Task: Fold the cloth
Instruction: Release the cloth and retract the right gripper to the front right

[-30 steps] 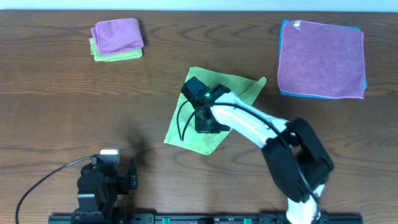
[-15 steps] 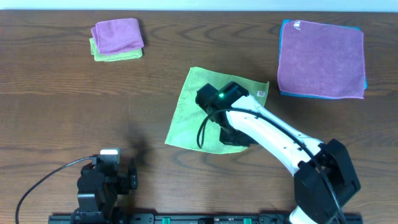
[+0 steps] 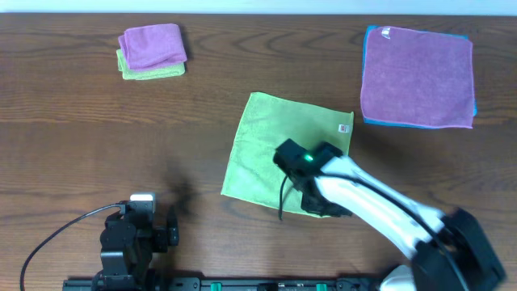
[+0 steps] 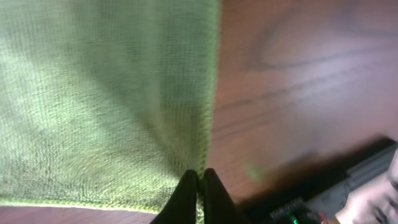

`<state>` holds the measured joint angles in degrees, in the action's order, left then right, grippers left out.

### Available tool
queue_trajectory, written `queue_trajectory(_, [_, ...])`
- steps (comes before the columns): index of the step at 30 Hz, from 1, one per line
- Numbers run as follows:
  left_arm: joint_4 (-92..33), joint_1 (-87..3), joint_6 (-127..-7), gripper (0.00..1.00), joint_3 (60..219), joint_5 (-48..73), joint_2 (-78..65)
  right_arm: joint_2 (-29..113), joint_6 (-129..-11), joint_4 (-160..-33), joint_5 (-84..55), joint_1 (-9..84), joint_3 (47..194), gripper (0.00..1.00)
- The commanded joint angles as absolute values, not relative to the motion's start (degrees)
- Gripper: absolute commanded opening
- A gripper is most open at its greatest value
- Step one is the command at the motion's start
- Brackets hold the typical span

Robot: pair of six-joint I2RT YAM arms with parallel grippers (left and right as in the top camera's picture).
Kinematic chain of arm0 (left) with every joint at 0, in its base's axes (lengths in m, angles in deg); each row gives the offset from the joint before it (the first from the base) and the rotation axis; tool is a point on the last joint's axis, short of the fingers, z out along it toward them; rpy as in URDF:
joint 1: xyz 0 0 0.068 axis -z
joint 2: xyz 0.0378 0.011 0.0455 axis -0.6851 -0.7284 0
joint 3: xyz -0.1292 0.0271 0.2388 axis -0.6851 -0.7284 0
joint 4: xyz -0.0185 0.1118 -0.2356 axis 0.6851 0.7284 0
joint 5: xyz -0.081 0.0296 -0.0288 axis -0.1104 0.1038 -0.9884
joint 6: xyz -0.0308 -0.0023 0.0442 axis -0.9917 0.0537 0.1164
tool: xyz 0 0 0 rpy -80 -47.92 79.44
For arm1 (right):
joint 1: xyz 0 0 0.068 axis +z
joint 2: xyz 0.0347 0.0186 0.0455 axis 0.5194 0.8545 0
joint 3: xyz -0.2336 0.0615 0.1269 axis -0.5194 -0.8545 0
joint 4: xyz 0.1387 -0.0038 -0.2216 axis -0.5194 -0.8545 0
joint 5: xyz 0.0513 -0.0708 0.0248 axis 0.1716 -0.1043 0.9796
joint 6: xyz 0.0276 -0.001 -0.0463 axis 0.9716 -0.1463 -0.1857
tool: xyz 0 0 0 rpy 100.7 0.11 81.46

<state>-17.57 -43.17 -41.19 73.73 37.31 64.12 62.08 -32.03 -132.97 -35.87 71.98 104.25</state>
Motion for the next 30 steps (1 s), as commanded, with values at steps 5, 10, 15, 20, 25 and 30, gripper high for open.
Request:
queue_trajectory(5, [-17.3, -43.2, -40.6, 0.96, 73.1, 38.3, 64.5, 49.0, -44.6, -126.0, -29.4, 65.6, 94.6, 0.13])
queue_trajectory(10, [-17.3, -43.2, -40.6, 0.95, 73.1, 38.3, 64.5, 41.3, -48.7, -122.7, -25.1, 57.4, 86.8, 0.19])
queue_trajectory(15, [-17.3, -43.2, -40.6, 0.95, 73.1, 38.3, 64.5, 33.7, -54.8, -117.6, -18.0, 50.1, 83.2, 0.42])
queue_trajectory(20, [-17.3, -43.2, -40.6, 0.95, 73.1, 38.3, 64.5, 26.8, -61.2, -116.1, -12.3, 43.8, 82.0, 0.52])
queue_trajectory(25, [-17.3, -43.2, -40.6, 0.95, 73.1, 38.3, 64.5, 23.7, -65.6, -115.6, -5.5, 38.9, 80.0, 0.52])
queue_trajectory(30, [-17.7, -43.2, -41.3, 0.95, 73.1, 37.8, 64.5, 23.5, -70.7, -115.6, 1.4, 34.9, 77.9, 0.53])
